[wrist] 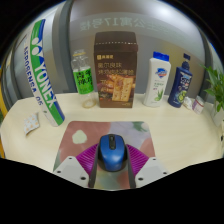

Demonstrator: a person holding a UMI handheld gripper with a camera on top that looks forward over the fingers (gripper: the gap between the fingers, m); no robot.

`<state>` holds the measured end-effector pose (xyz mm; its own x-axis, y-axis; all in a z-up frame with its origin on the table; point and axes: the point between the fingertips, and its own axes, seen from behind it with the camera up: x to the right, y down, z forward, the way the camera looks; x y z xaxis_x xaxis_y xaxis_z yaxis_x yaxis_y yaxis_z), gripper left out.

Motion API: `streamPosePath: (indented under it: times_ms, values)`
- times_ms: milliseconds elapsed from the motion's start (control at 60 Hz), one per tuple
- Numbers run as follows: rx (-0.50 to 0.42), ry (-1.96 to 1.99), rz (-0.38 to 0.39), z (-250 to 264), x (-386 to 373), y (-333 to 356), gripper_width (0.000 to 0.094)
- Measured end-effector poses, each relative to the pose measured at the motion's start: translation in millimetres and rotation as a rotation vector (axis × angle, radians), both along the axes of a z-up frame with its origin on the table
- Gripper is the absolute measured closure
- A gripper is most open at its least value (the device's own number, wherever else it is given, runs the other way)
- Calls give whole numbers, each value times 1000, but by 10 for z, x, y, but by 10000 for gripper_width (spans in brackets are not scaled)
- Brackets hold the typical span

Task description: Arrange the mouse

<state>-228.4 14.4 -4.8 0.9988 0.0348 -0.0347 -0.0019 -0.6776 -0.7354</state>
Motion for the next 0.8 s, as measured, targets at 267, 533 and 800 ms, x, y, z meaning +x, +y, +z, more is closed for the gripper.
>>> streamPosePath:
  times_ms: [267,533,800]
  values:
    - [48,-90,-15,538,-43,-307,91]
    - [112,-114,-56,1545,-67,-1211,85]
    - [142,-152,-46,1941,-103,-2121,87]
